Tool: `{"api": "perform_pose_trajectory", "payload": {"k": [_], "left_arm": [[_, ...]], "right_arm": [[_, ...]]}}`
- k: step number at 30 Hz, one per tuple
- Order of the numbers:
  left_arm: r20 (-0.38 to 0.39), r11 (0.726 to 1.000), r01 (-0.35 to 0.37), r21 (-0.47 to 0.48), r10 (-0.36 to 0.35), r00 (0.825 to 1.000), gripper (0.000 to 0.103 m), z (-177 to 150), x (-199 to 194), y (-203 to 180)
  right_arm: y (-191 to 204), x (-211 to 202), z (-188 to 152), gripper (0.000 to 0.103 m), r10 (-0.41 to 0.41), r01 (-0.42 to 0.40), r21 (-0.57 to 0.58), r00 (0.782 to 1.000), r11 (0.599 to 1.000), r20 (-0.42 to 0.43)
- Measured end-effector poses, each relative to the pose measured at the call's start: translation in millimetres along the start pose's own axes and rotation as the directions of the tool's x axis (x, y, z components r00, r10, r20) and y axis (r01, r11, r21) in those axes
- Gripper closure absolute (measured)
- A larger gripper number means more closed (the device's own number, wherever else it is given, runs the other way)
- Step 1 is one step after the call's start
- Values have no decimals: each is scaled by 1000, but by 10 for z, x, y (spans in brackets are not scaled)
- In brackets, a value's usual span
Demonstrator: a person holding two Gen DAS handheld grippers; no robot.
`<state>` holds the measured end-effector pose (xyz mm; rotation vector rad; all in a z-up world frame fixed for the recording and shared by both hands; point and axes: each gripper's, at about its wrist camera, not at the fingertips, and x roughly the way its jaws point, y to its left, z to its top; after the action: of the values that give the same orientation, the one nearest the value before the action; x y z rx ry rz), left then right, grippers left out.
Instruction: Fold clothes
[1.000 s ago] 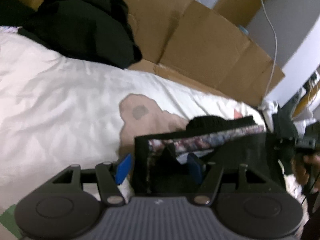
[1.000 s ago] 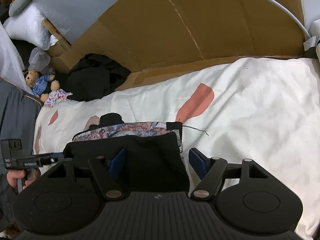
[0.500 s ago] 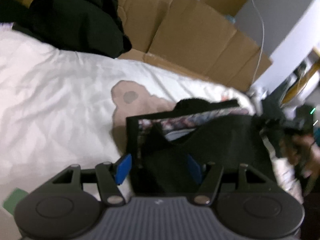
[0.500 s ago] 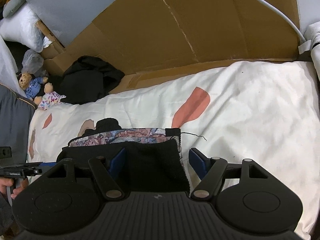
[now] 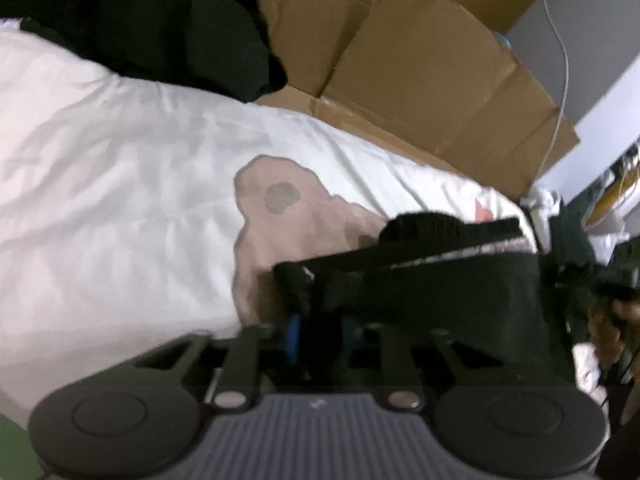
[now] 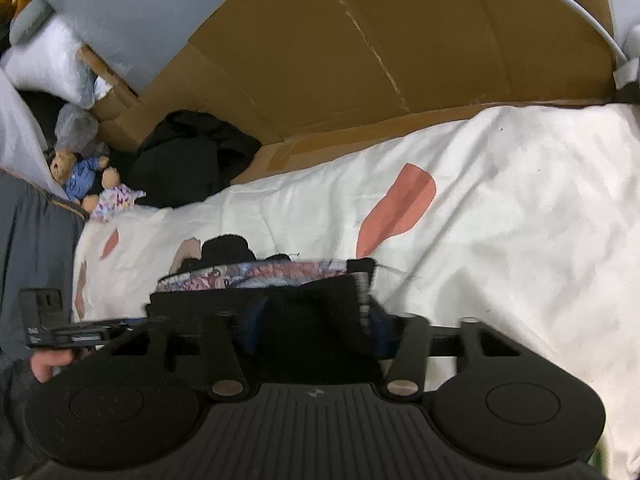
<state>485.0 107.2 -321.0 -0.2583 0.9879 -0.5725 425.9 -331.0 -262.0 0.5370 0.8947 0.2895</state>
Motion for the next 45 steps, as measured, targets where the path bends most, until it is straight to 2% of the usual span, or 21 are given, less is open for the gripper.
{"api": "perform_pose_trajectory", "payload": {"k": [3,6,9,16,21,27,29,31,32,33,34,35,36,37,39,42,45], "left_arm": [[28,1000,1,10,-1,1000,96,21,-117,-27],[58,1000,12,10,-12,998,97,52,-256,-33],[66,1000,17,4,-18,998,97,100,-347,-14],[76,999,-3,-53,7,997,97,269,-264,54],[38,999,-25,-25,26,999,97,422,-49,60],[41,999,-31,-9,31,999,97,558,139,24],[5,998,-56,-6,56,998,96,569,198,-5],[-44,996,-89,-9,88,995,87,569,253,-32],[-47,995,-101,-6,100,994,84,562,236,-48],[-48,993,-118,0,118,992,80,545,180,-80],[-49,993,-120,3,120,992,74,532,114,-99],[-49,993,-119,1,119,992,70,522,51,-105],[-49,993,-119,0,119,992,62,511,-14,-112],[-48,992,-127,0,127,991,54,495,-101,-125],[-62,989,-150,-4,150,987,50,459,-256,-153],[-78,980,-198,14,198,977,50,413,-413,-213],[-66,977,-211,-41,208,976,49,312,-614,-243]], "right_arm": [[10,-15,2,92,-7,7,-1,1000,1000,8],[82,-109,14,95,-13,15,-35,999,999,32],[138,-219,69,95,-24,27,-50,998,998,54],[220,-216,209,96,-70,73,-64,996,995,53],[171,-106,275,96,-116,118,-57,992,991,41],[75,-47,284,96,-179,179,-24,983,983,36],[55,-32,276,96,-193,194,-16,981,981,31],[49,-5,266,96,-194,194,-7,981,981,13],[49,11,261,95,-189,189,1,982,982,-3],[52,12,258,89,-186,186,7,982,982,-11],[61,-12,257,86,-182,182,15,983,983,-12],[79,-74,255,77,-181,181,21,983,983,-7],[91,-100,255,63,-182,182,22,983,983,-4],[102,-141,249,58,-181,181,24,983,983,0],[127,-253,230,55,-179,178,31,984,984,11],[158,-395,162,55,-181,181,39,983,983,0],[178,-477,79,55,-186,186,33,982,982,-17]]}}
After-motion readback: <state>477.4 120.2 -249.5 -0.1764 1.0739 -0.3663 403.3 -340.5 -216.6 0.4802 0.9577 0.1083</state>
